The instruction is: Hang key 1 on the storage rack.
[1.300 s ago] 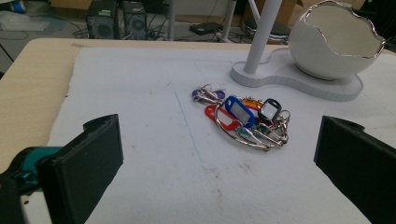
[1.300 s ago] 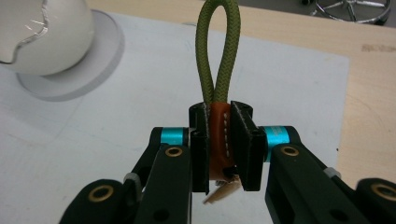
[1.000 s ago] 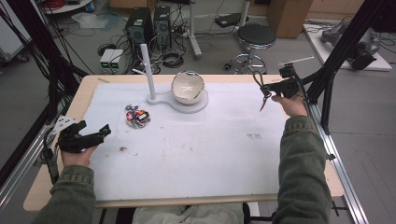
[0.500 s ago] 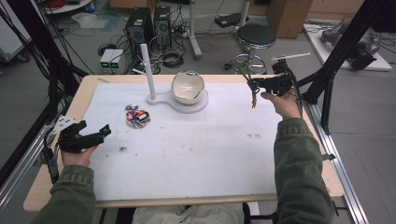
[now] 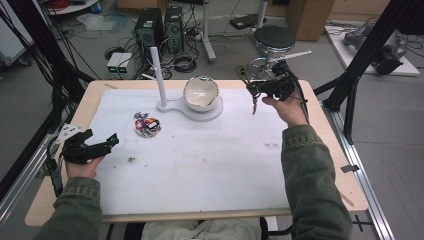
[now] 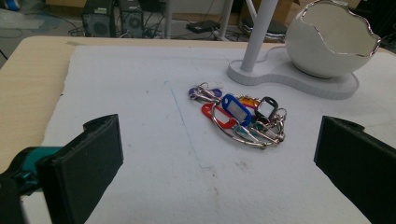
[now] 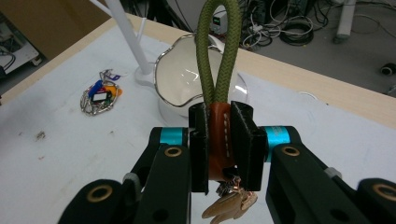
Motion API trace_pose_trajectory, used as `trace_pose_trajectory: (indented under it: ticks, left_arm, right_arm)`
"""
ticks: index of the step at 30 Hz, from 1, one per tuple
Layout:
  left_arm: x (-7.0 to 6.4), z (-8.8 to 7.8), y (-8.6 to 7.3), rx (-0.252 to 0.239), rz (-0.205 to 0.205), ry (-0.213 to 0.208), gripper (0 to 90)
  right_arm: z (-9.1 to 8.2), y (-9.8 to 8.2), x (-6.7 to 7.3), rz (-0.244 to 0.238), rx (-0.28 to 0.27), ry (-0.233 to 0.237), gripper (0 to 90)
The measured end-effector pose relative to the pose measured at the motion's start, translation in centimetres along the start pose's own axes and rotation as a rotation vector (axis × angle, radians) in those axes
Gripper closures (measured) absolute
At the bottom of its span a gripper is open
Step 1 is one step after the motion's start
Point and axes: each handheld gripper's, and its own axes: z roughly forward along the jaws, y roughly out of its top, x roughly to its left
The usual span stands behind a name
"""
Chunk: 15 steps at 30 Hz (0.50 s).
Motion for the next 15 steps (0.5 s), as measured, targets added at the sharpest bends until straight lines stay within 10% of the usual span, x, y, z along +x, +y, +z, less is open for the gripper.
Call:
trace_pose_trajectory:
  ticks: [15]
  left_arm:
    - [-0.1, 0.0, 0.0, 0.004, 0.006, -0.008, 1.7]
  right_arm:
    - [3.0, 1.2, 4.1, -0.055, 0.028, 0.096, 77.7]
